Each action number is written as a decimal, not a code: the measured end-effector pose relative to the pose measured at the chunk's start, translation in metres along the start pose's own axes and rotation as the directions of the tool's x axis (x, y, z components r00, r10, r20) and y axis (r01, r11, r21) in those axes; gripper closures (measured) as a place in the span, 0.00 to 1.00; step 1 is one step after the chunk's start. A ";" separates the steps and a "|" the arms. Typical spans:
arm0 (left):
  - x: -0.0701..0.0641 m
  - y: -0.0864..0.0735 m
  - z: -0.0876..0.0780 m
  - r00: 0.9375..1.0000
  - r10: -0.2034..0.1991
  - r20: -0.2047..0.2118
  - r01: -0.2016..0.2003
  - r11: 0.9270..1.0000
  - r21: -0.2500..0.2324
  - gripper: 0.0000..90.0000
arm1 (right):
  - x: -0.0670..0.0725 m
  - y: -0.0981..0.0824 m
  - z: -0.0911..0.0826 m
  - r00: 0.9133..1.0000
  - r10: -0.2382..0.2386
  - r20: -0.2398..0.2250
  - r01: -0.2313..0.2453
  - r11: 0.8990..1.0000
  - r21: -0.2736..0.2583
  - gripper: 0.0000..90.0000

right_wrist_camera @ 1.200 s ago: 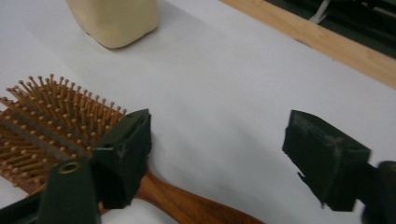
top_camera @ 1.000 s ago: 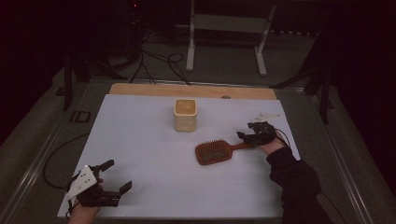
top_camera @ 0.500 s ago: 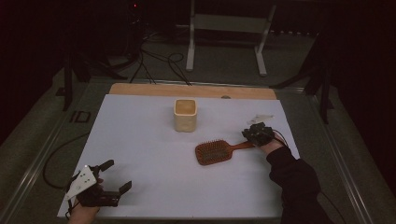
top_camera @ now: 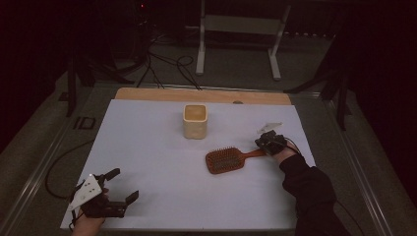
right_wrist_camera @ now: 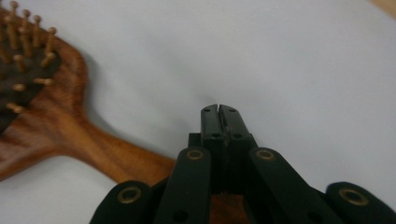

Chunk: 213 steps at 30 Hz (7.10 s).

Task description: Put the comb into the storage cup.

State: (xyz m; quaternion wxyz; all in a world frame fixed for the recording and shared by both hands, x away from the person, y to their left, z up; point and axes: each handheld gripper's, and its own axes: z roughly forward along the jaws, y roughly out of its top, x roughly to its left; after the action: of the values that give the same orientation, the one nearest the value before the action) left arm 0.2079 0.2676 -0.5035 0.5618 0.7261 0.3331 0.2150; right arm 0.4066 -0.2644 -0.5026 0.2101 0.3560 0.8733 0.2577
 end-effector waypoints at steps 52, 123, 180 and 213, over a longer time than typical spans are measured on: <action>-0.002 0.002 0.000 1.000 -0.005 0.000 0.005 1.000 -0.009 0.00 | 0.064 -0.054 -0.045 0.995 0.014 -0.100 -0.014 1.000 -0.005 1.00; -0.003 0.001 0.002 1.000 -0.004 0.009 0.004 1.000 0.009 0.00 | 0.093 -0.008 -0.072 0.993 0.091 -0.074 -0.091 0.996 0.003 0.11; -0.001 0.002 0.000 1.000 -0.017 0.015 0.017 1.000 -0.008 0.00 | 0.097 0.039 -0.007 0.974 0.219 -0.061 -0.161 0.854 0.494 0.65; 0.000 0.000 0.002 0.999 -0.028 0.015 0.028 1.000 0.000 0.00 | 0.101 0.025 -0.016 0.981 0.178 -0.072 -0.141 0.922 0.360 0.81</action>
State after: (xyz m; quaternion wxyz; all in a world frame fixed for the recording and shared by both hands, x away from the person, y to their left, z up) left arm 0.2093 0.2665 -0.5040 0.5675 0.7228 0.3390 0.2018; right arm 0.3437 -0.1798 -0.4936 0.0758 0.4440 0.8831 0.1311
